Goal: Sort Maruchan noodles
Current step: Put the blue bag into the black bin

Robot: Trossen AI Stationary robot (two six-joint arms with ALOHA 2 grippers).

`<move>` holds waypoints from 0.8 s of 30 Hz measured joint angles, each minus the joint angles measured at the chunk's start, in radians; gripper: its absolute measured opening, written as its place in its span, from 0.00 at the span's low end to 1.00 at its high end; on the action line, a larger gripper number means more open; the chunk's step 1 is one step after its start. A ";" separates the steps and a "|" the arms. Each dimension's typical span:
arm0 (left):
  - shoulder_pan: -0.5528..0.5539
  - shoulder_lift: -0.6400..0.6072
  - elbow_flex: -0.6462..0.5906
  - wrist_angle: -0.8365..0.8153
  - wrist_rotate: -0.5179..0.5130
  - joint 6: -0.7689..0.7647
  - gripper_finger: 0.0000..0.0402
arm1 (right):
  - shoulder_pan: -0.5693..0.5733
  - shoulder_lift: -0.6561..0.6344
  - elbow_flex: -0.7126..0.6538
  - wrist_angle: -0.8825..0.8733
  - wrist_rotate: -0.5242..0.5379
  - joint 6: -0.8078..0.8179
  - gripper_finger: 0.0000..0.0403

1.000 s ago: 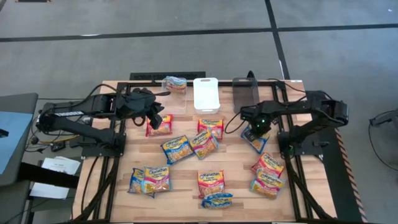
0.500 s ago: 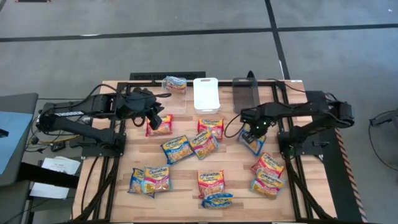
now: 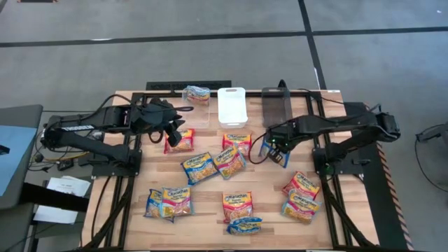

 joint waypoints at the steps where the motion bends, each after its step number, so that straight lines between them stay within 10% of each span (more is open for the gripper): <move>1: 0.000 0.000 0.000 0.000 0.001 0.005 0.22 | 0.006 0.000 0.018 -0.014 0.025 -0.002 0.01; 24: 0.187 0.000 0.000 0.168 0.008 0.068 0.22 | -0.294 -0.001 0.217 -0.030 0.538 -0.517 0.01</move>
